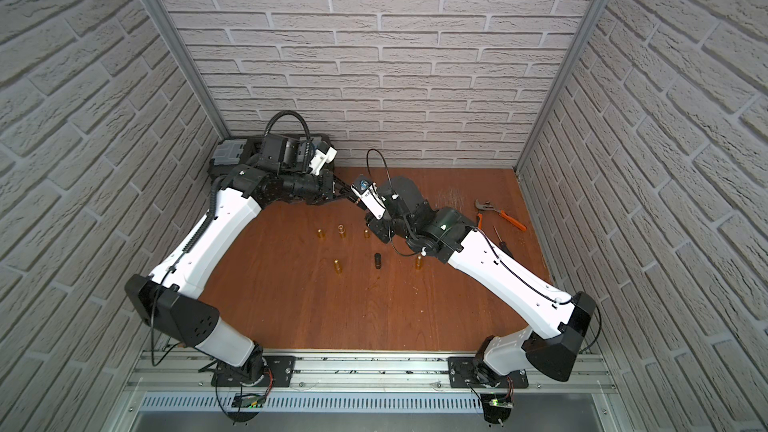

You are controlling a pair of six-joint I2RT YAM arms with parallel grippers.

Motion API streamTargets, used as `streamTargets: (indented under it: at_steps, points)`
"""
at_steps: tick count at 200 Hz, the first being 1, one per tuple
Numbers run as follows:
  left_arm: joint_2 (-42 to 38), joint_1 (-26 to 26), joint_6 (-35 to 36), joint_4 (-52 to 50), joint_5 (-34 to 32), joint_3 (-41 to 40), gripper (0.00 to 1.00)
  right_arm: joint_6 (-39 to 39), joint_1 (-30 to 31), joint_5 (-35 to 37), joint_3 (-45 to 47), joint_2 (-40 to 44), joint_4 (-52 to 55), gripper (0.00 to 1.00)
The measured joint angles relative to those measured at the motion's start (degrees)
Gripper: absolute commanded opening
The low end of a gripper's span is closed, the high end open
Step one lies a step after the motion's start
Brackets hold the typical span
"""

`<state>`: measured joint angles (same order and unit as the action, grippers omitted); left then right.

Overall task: Open the lipstick cap
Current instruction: Open the cover of the lipstick.

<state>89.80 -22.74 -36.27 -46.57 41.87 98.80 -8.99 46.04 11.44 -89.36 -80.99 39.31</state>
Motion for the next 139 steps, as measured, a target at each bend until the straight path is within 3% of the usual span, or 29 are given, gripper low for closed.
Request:
streamTargets:
  at_steps: [90, 139]
  points:
    - [-1.7, 0.2, 0.2, -2.4, 3.9, -1.0, 0.11, -0.7, 0.0, -4.8, -2.6, -6.3, -1.4, 0.41]
    - [-1.7, 0.2, 0.5, -3.2, 5.0, -1.0, 0.11, -1.2, 0.0, -5.3, -4.8, -7.6, -1.4, 0.27]
